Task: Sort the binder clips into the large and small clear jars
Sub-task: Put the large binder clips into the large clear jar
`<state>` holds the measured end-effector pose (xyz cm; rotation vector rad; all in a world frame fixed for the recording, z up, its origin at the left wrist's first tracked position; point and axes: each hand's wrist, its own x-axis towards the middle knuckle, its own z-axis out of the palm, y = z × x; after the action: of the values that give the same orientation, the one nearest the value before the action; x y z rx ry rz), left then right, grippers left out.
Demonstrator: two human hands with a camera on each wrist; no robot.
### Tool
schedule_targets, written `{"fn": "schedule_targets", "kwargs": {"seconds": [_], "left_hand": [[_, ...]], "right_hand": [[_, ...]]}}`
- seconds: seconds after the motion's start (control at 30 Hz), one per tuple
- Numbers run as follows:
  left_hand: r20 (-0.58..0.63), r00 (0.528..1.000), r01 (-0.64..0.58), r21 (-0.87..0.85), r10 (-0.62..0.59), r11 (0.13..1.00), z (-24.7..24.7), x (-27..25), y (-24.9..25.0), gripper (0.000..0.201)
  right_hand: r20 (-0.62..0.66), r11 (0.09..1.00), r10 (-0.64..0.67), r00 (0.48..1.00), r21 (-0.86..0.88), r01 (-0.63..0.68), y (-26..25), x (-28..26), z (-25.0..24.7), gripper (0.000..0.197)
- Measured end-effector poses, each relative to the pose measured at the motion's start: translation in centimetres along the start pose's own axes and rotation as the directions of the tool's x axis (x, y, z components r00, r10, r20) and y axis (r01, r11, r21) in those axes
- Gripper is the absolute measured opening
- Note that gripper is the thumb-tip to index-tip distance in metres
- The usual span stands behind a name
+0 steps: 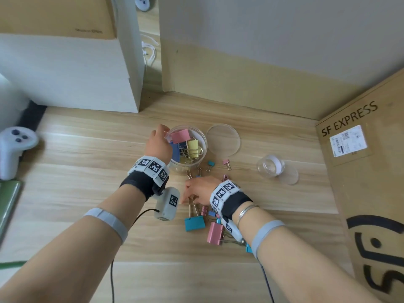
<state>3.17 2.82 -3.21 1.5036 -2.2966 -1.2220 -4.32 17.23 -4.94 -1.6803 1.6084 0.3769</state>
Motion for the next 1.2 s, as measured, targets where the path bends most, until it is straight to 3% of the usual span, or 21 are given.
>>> {"fn": "schedule_targets", "kwargs": {"seconds": [0.13, 0.37, 0.5, 0.67, 0.77, 0.87, 0.93, 1.1, 1.2], "left_hand": [[0.005, 1.0, -0.006, -0.011, 0.006, 1.0, 0.0, 0.1, -0.2, 0.039], [0.021, 1.0, -0.014, -0.032, 0.014, 0.999, -0.2, 0.1, -0.2, 0.038], [0.024, 1.0, -0.016, -0.035, 0.017, 0.999, -0.2, 0.1, -0.2, 0.038], [0.024, 1.0, -0.014, -0.035, 0.015, 0.999, -0.2, 0.2, -0.2, 0.039], [0.022, 1.0, -0.017, -0.028, 0.017, 0.999, -0.2, 0.1, -0.2, 0.038], [0.031, 0.999, -0.014, -0.037, 0.015, 0.999, -0.2, 0.2, -0.3, 0.037], [0.035, 0.999, -0.016, -0.041, 0.017, 0.999, -0.3, 0.3, -0.5, 0.037], [0.036, 0.999, -0.034, -0.042, 0.035, 0.999, -0.3, 0.3, -0.5, 0.037], [0.043, 0.998, -0.04, -0.036, 0.042, 0.999, -0.3, 0.4, -0.4, 0.037]], "right_hand": [[-0.006, 0.996, 0.062, 0.998, 0.071, -0.062, -0.2, 0.6, 0.2, 0.024], [-0.026, 0.992, 0.081, 0.996, 0.1, -0.078, 0.8, 0.6, -0.6, 0.016], [-0.096, 0.944, 0.108, 0.989, 0.323, -0.072, 1.3, -0.9, -1.6, 0.01], [-0.215, 0.783, 0.181, 0.96, 0.622, -0.008, 2.4, -3.7, -6.2, 0.009], [-0.325, 0.751, 0.24, 0.915, 0.659, 0.036, 3.5, -4.1, -9.4, 0.012], [-0.465, 0.751, 0.337, 0.819, 0.658, 0.064, 4.0, -3.3, -11.6, 0.012], [-0.497, 0.765, 0.371, 0.784, 0.643, 0.045, 3.9, -2.2, -12.3, 0.014], [-0.393, 0.822, 0.339, 0.855, 0.566, -0.065, 3.0, 1.2, -11.4, 0.024], [-0.35, 0.824, 0.351, 0.869, 0.556, -0.109, 2.6, 2.2, -10.9, 0.03]]}}
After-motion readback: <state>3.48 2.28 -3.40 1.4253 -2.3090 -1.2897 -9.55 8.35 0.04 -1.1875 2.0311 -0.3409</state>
